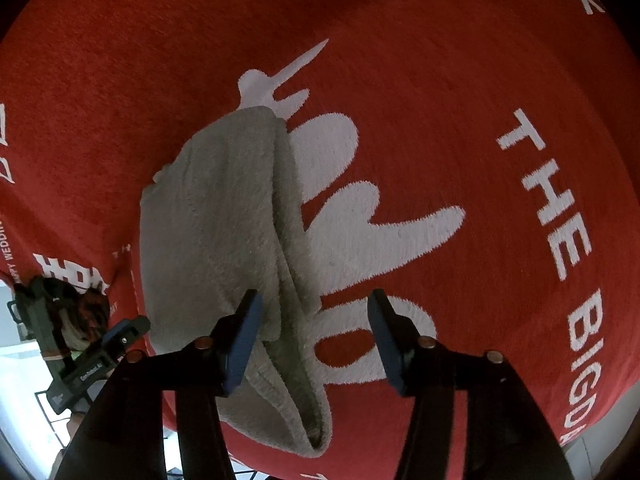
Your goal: Fold small clothes
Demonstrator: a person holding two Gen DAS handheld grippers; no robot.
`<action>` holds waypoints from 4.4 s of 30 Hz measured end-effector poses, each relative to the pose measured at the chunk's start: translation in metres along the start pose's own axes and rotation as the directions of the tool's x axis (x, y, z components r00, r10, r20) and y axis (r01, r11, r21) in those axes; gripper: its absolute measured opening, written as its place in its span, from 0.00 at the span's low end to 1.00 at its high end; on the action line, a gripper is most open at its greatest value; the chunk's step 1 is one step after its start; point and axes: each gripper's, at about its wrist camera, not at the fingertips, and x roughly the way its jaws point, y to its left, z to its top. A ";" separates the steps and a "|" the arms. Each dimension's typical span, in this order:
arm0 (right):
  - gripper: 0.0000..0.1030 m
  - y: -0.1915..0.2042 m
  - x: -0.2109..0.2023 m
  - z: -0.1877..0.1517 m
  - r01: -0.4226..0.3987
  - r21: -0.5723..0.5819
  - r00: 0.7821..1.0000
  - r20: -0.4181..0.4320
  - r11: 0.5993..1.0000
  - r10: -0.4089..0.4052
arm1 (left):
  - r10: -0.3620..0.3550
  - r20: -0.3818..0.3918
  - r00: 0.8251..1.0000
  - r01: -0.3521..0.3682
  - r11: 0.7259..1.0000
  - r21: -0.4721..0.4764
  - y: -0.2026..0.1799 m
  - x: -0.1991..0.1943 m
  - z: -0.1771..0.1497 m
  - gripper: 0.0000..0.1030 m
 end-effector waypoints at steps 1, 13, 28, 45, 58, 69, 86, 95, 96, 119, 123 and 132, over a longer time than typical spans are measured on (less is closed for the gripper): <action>0.57 0.000 0.000 0.001 -0.004 0.000 1.000 0.001 1.000 0.004 | -0.013 0.001 1.000 0.013 1.000 -0.001 0.002 0.000 0.003 1.00; 0.57 -0.014 0.018 0.028 -0.187 -0.013 0.981 -0.062 0.982 0.186 | -0.299 -0.044 0.953 0.291 0.947 -0.139 0.037 0.025 0.024 1.00; 0.63 -0.001 0.064 0.050 -0.402 -0.034 0.901 -0.191 0.915 0.389 | -0.429 -0.083 0.899 0.420 0.901 -0.106 -0.019 0.062 0.037 1.00; 0.33 0.031 0.072 0.028 -0.515 0.089 0.843 -0.131 0.853 0.522 | -0.518 0.041 0.854 0.520 0.850 -0.086 0.001 0.029 0.025 0.47; 0.33 0.083 0.025 -0.023 -0.609 0.098 0.776 -0.130 0.787 0.617 | -0.555 0.138 0.820 0.565 0.824 -0.045 0.049 -0.057 -0.010 0.47; 0.33 0.139 0.079 -0.090 -0.595 0.089 0.759 -0.265 0.799 0.595 | -0.420 0.101 0.902 0.428 0.900 -0.084 0.132 -0.057 -0.073 0.47; 0.30 0.174 0.080 -0.081 0.185 -0.358 0.976 -0.043 0.915 -0.214 | -0.134 0.152 0.979 0.158 0.975 -0.158 0.187 -0.059 -0.100 0.47; 0.14 0.193 0.032 -0.123 0.117 -0.392 0.992 0.010 0.912 -0.123 | -0.212 0.109 0.971 0.214 0.977 -0.006 0.129 -0.066 -0.109 0.47; 0.14 0.198 0.032 -0.131 0.112 -0.402 0.993 0.007 0.909 -0.119 | -0.225 0.101 0.969 0.227 0.974 -0.003 0.123 -0.062 -0.110 0.47; 0.15 0.181 0.063 -0.161 0.251 -0.390 0.939 -0.125 0.886 -0.321 | -0.145 -0.016 0.989 0.144 0.988 -0.054 0.112 -0.047 -0.121 0.49; 0.15 0.180 0.054 -0.166 0.264 -0.377 0.923 -0.169 0.888 -0.347 | -0.135 -0.019 0.991 0.133 0.990 -0.054 0.110 -0.063 -0.123 0.49; 0.19 0.189 0.006 -0.180 0.245 -0.304 0.934 -0.180 0.921 -0.308 | -0.086 -0.018 0.996 0.085 0.996 -0.018 0.102 -0.112 -0.132 0.49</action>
